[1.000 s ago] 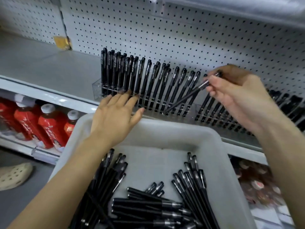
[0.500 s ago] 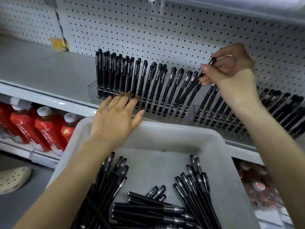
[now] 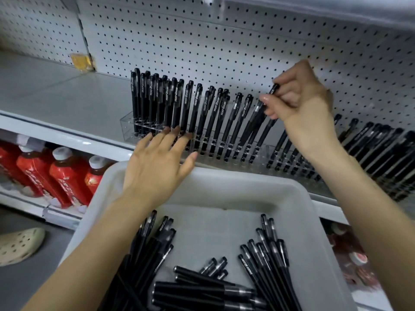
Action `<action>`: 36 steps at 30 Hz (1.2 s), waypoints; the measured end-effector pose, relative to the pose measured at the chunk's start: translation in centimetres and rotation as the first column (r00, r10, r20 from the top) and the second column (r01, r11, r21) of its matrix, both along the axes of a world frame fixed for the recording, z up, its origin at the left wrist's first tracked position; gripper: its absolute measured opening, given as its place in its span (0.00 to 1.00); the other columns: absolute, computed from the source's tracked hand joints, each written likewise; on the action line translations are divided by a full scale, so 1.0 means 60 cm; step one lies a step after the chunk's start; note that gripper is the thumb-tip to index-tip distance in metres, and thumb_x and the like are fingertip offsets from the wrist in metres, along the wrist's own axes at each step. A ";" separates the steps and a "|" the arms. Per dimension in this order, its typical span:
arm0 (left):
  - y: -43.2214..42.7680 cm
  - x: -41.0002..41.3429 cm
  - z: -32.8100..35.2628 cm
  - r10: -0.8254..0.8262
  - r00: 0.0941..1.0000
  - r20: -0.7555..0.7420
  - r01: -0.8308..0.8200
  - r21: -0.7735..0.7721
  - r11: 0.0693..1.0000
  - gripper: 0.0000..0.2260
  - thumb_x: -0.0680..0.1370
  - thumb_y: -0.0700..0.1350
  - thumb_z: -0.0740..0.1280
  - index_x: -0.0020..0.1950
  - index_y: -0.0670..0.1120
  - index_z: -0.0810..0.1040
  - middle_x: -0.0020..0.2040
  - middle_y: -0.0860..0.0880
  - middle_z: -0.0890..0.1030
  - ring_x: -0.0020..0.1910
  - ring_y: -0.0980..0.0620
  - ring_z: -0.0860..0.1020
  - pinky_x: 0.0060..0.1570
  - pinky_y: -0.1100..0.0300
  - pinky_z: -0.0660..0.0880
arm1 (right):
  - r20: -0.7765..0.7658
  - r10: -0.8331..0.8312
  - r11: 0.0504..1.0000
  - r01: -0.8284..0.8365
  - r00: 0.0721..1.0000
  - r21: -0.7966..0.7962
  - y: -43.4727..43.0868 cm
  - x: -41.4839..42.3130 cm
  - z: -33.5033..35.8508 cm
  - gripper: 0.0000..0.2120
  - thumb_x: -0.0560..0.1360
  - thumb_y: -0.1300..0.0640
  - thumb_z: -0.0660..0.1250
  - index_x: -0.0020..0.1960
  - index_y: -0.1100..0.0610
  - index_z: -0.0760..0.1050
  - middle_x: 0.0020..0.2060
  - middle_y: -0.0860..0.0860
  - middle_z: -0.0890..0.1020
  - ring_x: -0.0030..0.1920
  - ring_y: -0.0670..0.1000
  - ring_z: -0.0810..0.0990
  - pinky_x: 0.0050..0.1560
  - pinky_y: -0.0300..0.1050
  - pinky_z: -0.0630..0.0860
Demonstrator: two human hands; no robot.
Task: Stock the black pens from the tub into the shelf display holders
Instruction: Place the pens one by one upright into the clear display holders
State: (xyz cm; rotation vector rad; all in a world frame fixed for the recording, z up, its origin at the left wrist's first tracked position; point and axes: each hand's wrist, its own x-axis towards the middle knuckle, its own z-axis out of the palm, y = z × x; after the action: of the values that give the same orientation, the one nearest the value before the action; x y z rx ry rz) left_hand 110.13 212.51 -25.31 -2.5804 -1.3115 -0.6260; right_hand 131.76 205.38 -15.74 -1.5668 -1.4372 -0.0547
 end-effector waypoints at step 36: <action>0.000 -0.004 -0.002 -0.008 1.000 -0.022 0.008 -0.003 1.000 0.30 0.77 0.60 0.40 0.71 0.49 0.68 0.68 0.46 0.72 0.67 0.45 0.69 0.65 0.49 0.62 | -0.242 0.472 0.501 -0.484 0.848 -0.718 -0.128 -0.098 -0.186 0.07 0.66 0.59 0.77 0.41 0.54 0.82 0.34 0.47 0.82 0.35 0.41 0.78 0.38 0.34 0.72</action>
State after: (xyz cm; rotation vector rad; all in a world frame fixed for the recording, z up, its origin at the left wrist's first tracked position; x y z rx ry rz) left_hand 109.92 212.53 -25.41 -2.5885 -1.2973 -0.5951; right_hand 125.89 197.72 -26.88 -1.7038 -1.9825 1.0412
